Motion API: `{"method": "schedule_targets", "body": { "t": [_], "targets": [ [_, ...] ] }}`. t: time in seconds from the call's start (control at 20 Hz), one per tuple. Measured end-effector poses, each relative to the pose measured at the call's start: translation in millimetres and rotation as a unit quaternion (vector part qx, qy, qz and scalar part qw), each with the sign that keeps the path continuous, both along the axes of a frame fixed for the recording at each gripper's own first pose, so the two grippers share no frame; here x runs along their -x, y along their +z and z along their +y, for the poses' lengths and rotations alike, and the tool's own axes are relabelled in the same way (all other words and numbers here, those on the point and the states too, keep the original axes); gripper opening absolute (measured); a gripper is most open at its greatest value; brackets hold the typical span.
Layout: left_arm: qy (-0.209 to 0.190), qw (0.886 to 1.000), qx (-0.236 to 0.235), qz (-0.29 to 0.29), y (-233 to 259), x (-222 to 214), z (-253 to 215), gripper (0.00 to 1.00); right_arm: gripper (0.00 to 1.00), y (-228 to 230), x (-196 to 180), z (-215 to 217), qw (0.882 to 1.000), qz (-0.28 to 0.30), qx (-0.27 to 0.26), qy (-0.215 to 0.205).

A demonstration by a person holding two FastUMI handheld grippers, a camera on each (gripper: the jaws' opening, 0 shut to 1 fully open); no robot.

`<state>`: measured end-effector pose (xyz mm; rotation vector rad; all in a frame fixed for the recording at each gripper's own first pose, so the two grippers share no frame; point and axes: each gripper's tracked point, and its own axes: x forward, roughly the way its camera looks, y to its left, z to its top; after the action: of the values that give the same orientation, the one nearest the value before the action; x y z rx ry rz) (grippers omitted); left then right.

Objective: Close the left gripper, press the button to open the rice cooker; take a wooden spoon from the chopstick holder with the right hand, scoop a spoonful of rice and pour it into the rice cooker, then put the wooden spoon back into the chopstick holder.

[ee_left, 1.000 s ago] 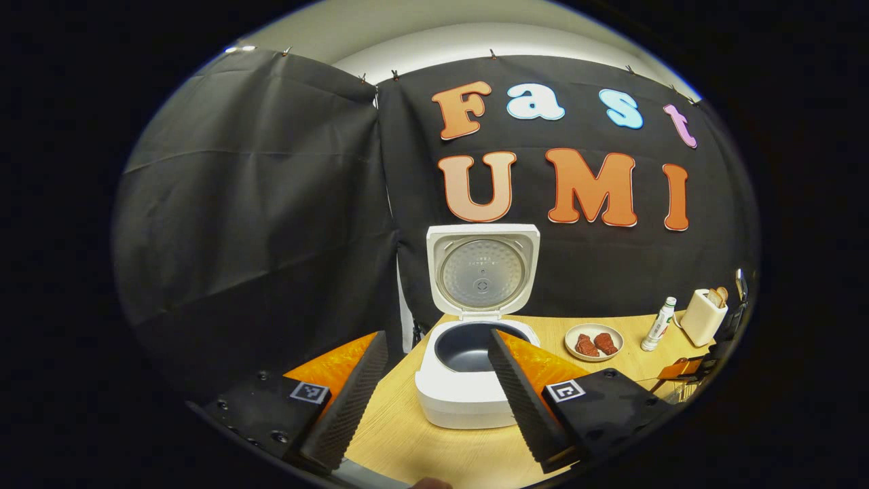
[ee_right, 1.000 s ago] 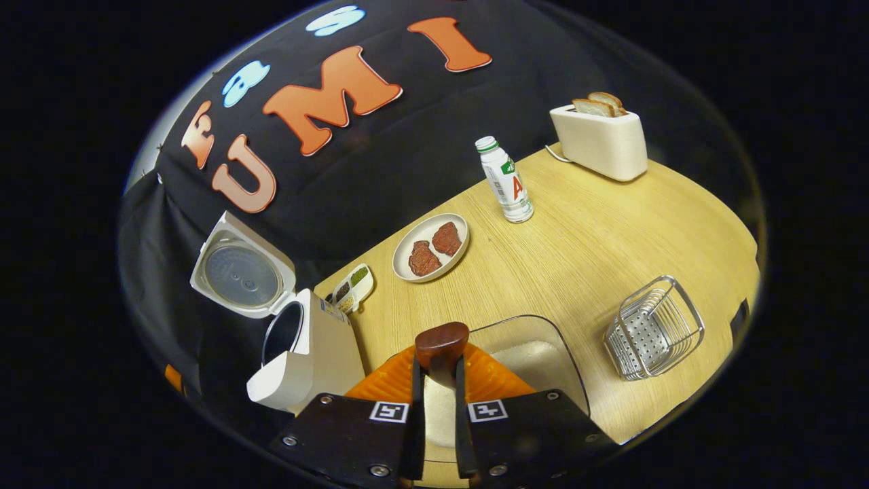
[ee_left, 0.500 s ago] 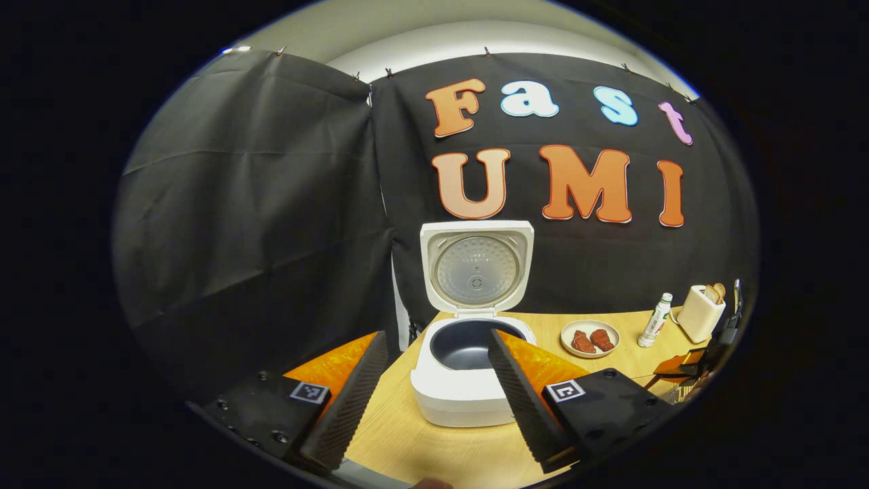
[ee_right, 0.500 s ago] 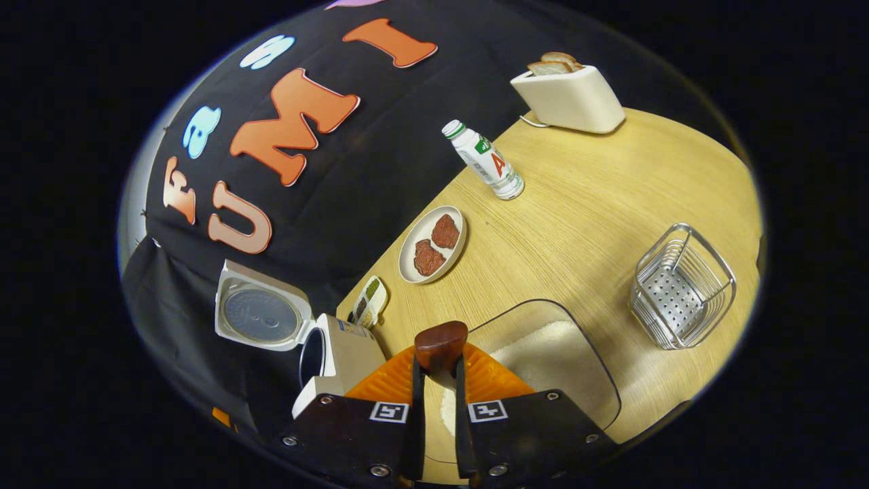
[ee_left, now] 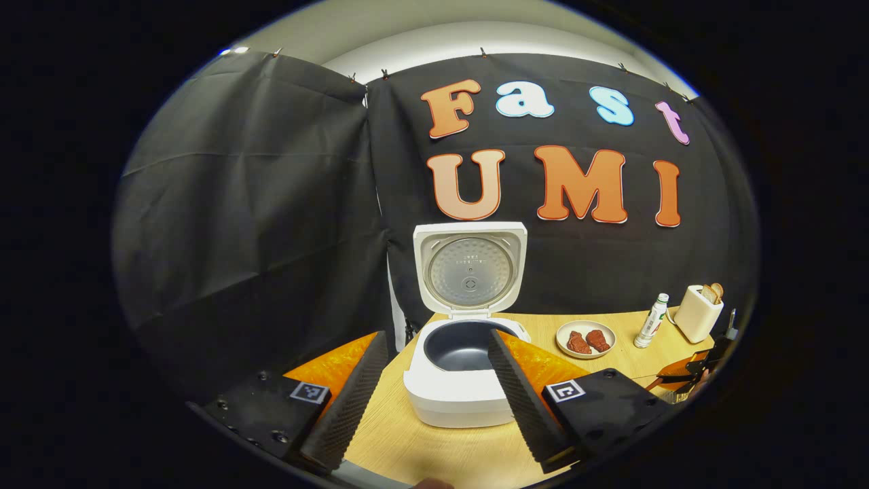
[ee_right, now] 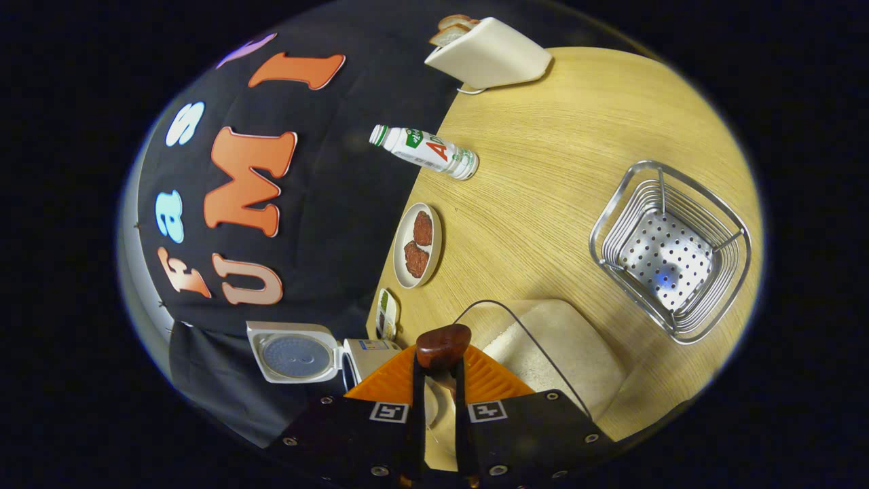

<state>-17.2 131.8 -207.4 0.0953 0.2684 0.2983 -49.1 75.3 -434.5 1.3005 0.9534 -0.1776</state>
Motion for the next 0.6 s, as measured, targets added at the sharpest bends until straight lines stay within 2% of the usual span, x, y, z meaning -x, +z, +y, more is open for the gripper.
{"method": "schedule_targets", "body": {
  "t": [0.3,0.6],
  "targets": [
    [-0.009,1.0,0.003,0.004,-2,-5,-10,1.0,0.17,20,-8,-25,0.997,-0.026,-0.059,-0.042],
    [-0.016,1.0,0.002,0.0,1,-7,-15,1.0,0.17,52,-27,-40,0.987,-0.051,-0.113,-0.098]
  ]
}}
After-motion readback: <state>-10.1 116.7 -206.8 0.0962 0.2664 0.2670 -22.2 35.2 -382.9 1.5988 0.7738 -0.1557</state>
